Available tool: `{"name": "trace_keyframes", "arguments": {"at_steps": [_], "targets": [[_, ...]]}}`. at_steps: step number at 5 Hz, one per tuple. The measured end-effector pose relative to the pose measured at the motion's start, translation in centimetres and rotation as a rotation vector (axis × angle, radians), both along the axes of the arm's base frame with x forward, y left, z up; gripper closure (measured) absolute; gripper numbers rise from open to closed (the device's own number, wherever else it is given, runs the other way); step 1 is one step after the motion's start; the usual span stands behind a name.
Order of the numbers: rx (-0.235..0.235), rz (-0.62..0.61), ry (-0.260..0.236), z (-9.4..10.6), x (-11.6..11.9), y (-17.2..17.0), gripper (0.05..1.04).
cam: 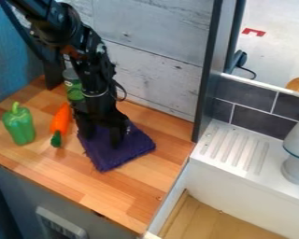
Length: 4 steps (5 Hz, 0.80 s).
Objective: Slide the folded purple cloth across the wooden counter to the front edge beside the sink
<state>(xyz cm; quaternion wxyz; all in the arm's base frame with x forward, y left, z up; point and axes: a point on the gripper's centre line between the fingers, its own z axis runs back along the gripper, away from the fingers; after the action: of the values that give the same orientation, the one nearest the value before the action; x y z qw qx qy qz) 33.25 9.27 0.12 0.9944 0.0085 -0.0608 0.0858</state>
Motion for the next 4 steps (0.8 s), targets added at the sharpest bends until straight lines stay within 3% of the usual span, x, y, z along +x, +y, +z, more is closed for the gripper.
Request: {"name": "trace_keyframes", "arguments": {"at_steps": [2, 4], "targets": [[0.030, -0.007, -0.014, -1.1, -0.5, -1.3, 0.083], [0.022, 0.004, -0.044, -1.5, -3.4, -2.7, 0.083]]}}
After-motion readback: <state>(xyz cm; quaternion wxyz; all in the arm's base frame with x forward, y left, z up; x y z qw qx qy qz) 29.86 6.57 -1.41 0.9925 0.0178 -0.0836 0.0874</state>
